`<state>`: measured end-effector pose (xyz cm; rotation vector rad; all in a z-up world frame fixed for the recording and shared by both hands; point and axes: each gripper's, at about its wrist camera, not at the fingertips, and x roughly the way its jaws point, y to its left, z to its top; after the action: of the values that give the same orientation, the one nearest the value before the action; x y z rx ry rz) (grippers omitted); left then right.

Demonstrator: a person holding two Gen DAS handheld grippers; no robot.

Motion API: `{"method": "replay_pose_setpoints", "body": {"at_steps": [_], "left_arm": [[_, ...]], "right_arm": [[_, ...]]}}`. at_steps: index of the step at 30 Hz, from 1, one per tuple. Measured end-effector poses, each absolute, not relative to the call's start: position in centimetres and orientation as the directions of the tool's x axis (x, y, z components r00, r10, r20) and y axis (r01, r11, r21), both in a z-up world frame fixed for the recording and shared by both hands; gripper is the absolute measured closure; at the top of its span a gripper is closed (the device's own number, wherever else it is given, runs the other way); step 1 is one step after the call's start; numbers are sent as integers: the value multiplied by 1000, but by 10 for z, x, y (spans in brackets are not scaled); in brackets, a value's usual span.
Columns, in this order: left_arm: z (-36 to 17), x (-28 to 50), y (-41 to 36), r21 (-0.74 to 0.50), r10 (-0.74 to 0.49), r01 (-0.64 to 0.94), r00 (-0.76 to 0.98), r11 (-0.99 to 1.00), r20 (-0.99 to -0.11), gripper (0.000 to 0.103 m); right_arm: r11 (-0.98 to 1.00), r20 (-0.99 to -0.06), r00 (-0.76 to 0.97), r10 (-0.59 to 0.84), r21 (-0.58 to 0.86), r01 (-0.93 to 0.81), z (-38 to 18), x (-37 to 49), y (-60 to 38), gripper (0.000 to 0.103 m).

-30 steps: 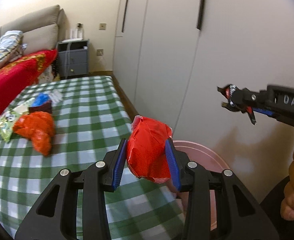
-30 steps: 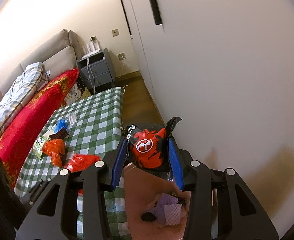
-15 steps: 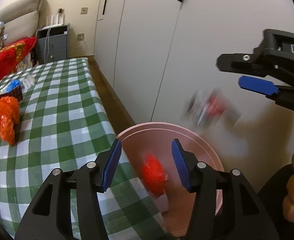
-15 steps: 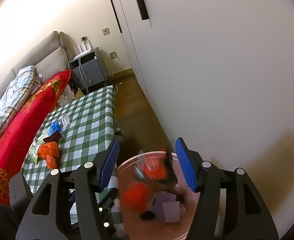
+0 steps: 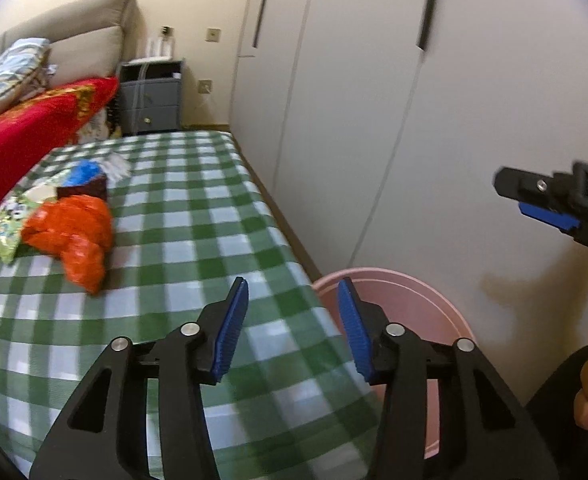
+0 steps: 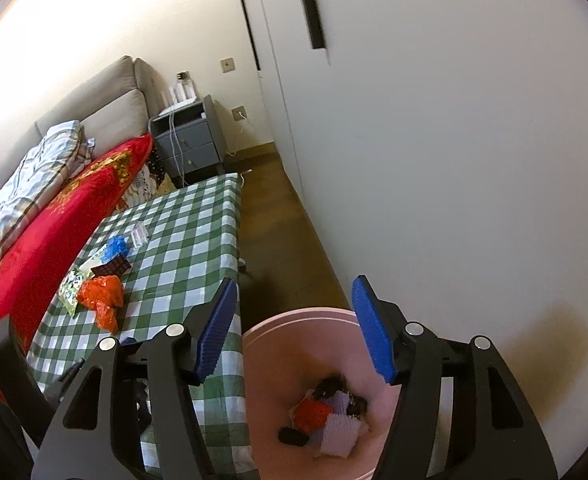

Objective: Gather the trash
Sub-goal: 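Grasp the orange plastic bag with the right tool while the left moves toward the panda packet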

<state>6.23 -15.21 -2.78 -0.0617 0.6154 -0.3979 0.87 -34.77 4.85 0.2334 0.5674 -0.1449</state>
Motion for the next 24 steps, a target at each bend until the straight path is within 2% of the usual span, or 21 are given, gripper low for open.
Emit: {"method": "replay_pose_setpoints", "body": {"at_steps": [4,8,14,24], "left_arm": [[-23,65,-127,-170,-337,291,775,941,-535,59],[-19,69,-107,-167,-284,230,804,959,-522,60],[-16,76,-75,-162,-198,133,837,978,-510,60],[-18,79,-34,-138,-89,19,851,990,-517,61]], "right_arm": [[969,-531,846,-53,179,173,50,12,-339,50],[976,-505,863,-11,181,118,52,19,-322,53],[983,-480,873,89,184,1,50,38,-283,53],[955,-491,830,264,255,-154,28,96,-215,53]]}}
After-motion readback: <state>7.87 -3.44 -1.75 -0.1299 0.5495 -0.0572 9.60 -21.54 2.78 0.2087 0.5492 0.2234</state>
